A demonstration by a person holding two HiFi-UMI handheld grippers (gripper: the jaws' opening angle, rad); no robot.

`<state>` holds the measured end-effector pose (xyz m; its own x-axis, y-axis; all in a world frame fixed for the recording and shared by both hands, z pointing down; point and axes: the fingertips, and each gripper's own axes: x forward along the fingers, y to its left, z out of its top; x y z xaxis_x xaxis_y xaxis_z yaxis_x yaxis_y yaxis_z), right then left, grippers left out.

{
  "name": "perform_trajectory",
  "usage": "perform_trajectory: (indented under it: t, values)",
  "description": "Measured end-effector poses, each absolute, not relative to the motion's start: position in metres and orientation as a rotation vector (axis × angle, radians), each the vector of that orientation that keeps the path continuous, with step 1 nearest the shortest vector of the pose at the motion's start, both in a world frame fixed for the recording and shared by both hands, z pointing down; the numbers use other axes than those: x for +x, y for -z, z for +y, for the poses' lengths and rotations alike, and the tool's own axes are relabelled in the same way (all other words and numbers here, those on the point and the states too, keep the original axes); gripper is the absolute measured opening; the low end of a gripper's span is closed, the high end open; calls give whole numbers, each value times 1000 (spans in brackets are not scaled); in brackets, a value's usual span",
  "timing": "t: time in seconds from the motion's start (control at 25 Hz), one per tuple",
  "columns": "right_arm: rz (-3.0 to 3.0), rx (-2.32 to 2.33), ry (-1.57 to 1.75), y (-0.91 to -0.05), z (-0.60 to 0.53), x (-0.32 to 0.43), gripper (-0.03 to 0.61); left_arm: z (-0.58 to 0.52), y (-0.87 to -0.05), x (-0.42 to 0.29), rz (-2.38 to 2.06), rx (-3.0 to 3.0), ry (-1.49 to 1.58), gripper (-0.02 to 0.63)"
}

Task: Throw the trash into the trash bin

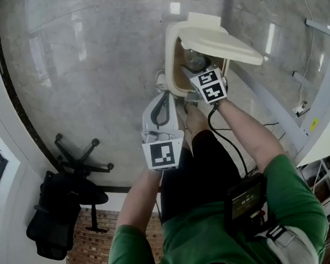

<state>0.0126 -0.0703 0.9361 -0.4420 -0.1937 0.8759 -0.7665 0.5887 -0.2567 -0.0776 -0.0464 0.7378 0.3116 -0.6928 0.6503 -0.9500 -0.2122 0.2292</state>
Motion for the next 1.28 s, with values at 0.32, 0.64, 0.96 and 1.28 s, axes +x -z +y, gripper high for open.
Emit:
perform_trajectory:
  t: [0.32, 0.64, 0.96, 1.28]
  values:
    - [-1883, 773, -870, -957, -70, 15, 326, -46, -758, -77, -1436, 2000, -559, 6]
    - [-1852, 774, -925, -967, -70, 12, 328, -44, -764, -81, -1416, 1993, -552, 6]
    - [-1842, 770, -960, -973, -71, 7, 344, -43, -768, -92, -1427, 1983, -554, 6]
    - [-1896, 785, -930, -933, -75, 9, 344, -50, -751, -92, -1432, 2003, -546, 6]
